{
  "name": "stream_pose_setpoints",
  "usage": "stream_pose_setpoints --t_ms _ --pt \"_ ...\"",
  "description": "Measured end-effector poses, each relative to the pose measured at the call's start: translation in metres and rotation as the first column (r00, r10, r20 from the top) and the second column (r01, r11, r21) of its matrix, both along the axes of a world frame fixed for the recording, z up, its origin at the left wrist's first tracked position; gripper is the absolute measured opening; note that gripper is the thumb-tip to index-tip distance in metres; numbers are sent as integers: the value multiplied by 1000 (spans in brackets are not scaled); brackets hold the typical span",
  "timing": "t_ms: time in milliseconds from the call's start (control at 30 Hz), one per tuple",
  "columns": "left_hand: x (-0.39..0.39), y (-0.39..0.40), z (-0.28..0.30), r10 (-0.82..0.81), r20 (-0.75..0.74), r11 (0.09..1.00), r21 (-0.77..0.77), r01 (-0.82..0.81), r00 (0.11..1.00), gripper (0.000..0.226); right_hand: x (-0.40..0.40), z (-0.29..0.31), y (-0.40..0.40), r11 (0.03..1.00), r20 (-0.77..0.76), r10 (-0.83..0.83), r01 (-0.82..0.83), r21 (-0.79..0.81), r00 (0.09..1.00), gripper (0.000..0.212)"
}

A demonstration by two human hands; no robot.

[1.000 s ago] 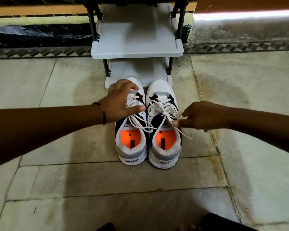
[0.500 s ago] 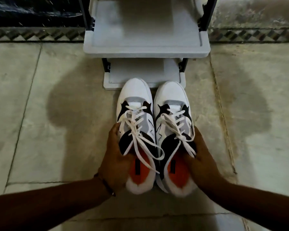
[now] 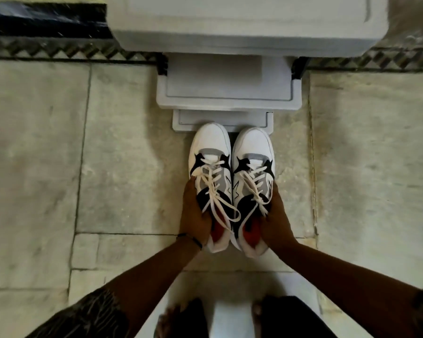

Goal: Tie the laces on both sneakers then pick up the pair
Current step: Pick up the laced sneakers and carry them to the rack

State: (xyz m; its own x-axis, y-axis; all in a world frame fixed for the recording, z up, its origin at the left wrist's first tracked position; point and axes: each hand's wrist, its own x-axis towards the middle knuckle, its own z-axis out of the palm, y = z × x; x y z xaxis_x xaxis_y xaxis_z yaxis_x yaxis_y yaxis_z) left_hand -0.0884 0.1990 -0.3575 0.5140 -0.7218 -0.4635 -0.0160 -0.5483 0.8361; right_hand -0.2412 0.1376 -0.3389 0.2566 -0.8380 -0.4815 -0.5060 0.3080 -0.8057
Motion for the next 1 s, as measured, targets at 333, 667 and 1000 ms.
stream_pose_setpoints --t_ms 333,667,1000 --pt "-12 58 155 259 -210 959 170 -225 943 50 -9 155 62 962 -49 -209 214 169 977 46" --pt "-7 100 383 173 -177 982 101 -157 969 55 -10 389 101 897 -35 -387 385 218 922 48" --pt "36 88 431 205 -172 979 34 -202 964 58 44 438 89 953 -15 -292 292 83 956 64"
